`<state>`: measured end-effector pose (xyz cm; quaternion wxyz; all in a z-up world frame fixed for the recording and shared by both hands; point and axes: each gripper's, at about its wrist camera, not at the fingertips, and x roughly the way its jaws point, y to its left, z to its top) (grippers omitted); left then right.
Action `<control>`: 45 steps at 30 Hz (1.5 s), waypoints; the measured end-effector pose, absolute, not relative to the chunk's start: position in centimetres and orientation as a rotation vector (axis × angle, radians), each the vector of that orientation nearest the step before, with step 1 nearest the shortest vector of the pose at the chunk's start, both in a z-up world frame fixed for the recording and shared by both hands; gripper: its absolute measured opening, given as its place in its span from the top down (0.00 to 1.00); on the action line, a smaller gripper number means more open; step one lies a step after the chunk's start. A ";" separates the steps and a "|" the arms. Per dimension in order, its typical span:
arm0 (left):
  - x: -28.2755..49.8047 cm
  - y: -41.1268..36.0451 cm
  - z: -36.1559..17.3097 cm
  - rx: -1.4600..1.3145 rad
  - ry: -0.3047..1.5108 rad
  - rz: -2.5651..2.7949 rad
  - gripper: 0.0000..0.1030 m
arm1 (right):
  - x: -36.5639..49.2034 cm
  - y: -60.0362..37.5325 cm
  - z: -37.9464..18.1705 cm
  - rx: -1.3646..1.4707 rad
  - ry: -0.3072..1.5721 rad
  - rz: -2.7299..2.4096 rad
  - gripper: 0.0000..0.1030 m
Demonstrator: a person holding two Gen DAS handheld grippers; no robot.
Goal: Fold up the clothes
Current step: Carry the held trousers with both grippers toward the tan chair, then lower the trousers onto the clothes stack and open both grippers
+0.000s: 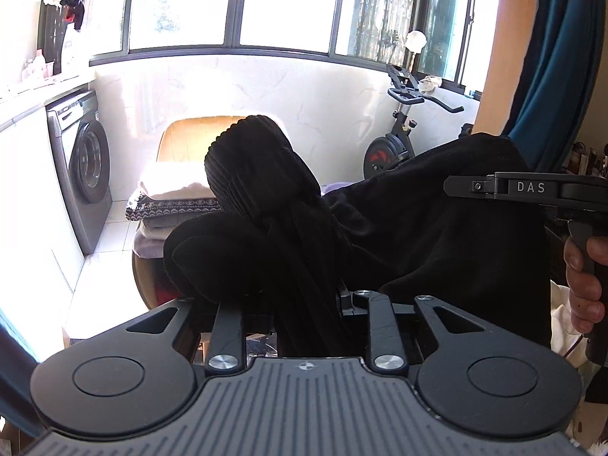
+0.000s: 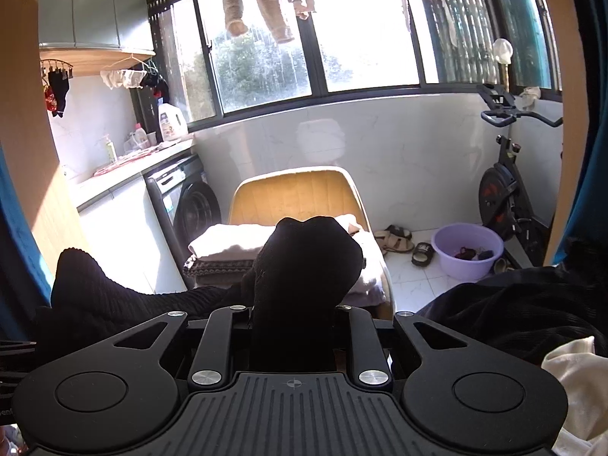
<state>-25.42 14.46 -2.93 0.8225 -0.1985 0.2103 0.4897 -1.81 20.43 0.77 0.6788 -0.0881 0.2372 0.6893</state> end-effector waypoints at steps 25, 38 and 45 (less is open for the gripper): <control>-23.1 55.7 -3.3 -0.460 0.353 1.343 0.75 | 5.0 77.9 3.7 -0.246 0.422 1.919 0.82; -22.3 61.6 -8.0 -0.543 0.407 1.353 0.74 | 2.6 87.8 -2.2 -0.410 0.453 1.868 0.83; -22.5 63.2 -9.3 -0.551 0.425 1.336 0.74 | 1.9 89.2 -5.3 -0.437 0.483 1.823 0.83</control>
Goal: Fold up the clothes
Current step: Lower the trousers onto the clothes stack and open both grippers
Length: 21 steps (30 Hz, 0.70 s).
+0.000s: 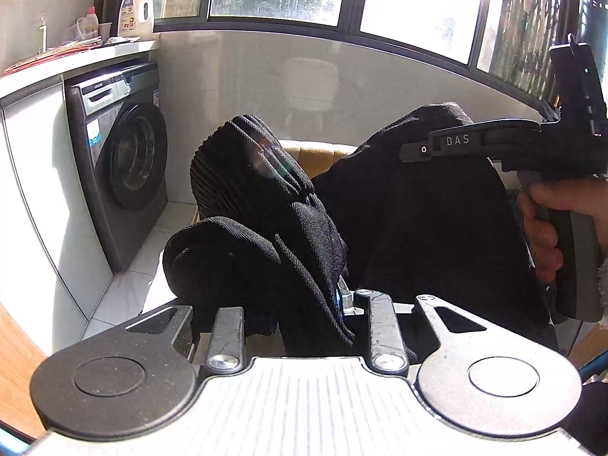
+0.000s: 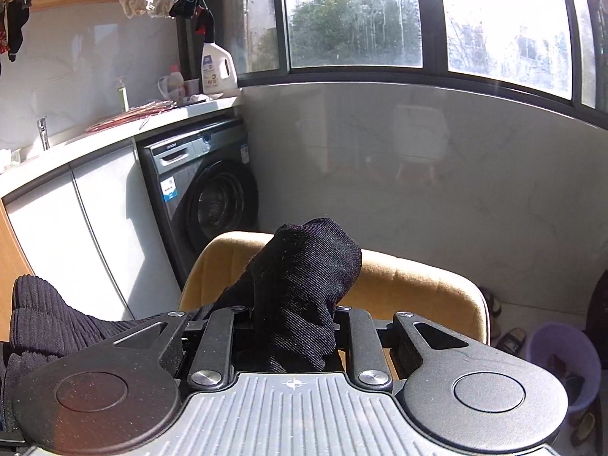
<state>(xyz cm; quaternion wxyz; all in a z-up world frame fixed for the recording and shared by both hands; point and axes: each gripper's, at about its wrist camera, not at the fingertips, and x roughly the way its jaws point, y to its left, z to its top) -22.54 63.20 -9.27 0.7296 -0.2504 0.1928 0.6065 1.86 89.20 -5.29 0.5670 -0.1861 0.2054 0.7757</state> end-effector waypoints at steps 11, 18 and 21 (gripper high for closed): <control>-22.7 63.8 -15.0 -0.587 0.582 1.299 0.68 | -0.6 92.3 -13.5 -0.602 0.494 1.770 0.78; -24.4 64.8 -14.4 -0.723 0.571 1.226 0.52 | 2.1 89.8 -15.9 -0.586 0.646 1.626 0.45; -25.8 64.9 -14.2 -0.813 0.544 1.194 0.48 | 5.0 86.7 -15.1 -0.498 0.761 1.593 0.42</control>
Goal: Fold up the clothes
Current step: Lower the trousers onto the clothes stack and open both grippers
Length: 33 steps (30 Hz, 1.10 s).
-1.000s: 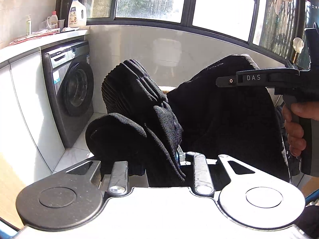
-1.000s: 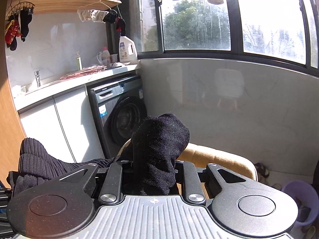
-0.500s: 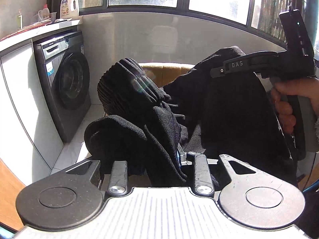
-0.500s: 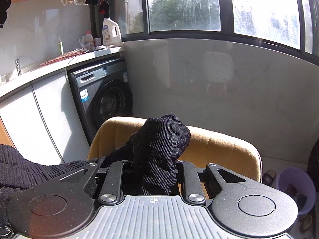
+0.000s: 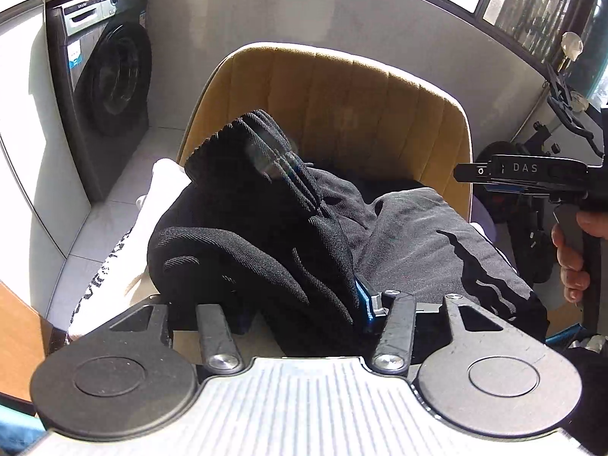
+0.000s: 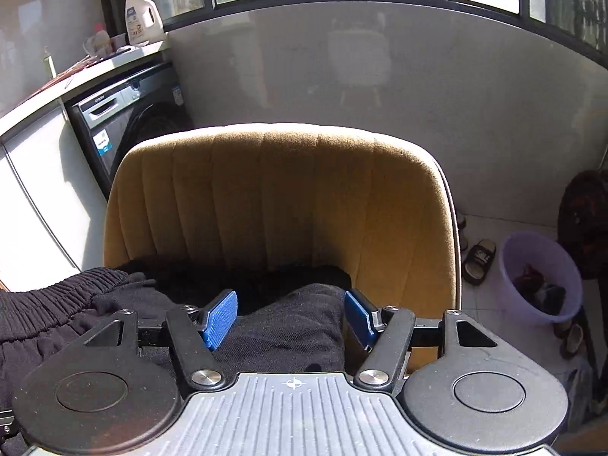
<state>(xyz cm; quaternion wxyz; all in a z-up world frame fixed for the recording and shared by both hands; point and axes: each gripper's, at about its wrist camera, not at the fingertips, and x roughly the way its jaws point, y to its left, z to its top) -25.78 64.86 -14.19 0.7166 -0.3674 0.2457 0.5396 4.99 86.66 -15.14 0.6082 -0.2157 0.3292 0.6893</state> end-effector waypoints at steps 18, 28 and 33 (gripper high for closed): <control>-34.0 63.2 -12.0 -0.927 0.490 1.194 0.39 | 10.9 71.6 -19.3 -0.021 1.481 1.368 0.48; -30.7 65.6 -12.9 -0.601 0.715 1.164 0.75 | 10.4 72.8 -18.7 0.075 1.448 1.329 0.86; -28.9 65.0 -12.9 -0.544 0.751 1.073 0.81 | 9.8 72.4 -14.4 -0.026 1.275 1.406 0.89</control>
